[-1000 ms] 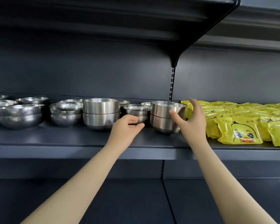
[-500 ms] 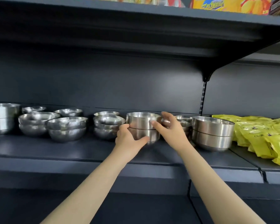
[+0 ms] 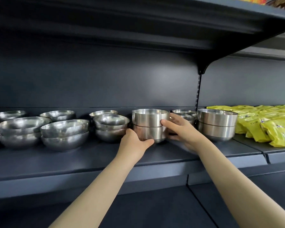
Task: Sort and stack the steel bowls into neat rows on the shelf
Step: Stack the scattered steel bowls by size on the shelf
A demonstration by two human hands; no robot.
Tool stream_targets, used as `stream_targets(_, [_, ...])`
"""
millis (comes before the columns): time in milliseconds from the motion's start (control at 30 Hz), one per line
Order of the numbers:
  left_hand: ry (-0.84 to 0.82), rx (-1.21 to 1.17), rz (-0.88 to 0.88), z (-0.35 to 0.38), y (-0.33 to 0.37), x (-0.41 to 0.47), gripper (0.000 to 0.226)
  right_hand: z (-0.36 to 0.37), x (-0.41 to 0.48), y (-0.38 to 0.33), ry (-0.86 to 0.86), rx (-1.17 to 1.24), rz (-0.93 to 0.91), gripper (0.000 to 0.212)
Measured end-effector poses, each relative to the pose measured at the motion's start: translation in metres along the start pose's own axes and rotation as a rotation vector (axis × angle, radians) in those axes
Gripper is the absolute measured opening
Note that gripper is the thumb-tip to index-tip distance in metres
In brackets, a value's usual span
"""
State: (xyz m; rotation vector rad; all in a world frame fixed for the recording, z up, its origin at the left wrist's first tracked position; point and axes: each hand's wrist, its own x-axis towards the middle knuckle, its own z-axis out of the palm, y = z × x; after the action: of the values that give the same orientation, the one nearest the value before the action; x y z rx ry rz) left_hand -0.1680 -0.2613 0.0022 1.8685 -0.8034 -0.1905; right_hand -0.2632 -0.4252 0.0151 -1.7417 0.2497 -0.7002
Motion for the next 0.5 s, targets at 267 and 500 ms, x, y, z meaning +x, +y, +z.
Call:
stream_targets(267, [0.013,-0.321,-0.02,0.012,0.01,0.003,0.047,-0.013,-0.01,-0.02,0.068,0.021,-0.09,0.017])
stream_targets(500, [0.029,-0.473,0.2,0.06,0.072,0.003,0.051,-0.089,-0.024,-0.073,0.22,-0.121,-0.242,0.066])
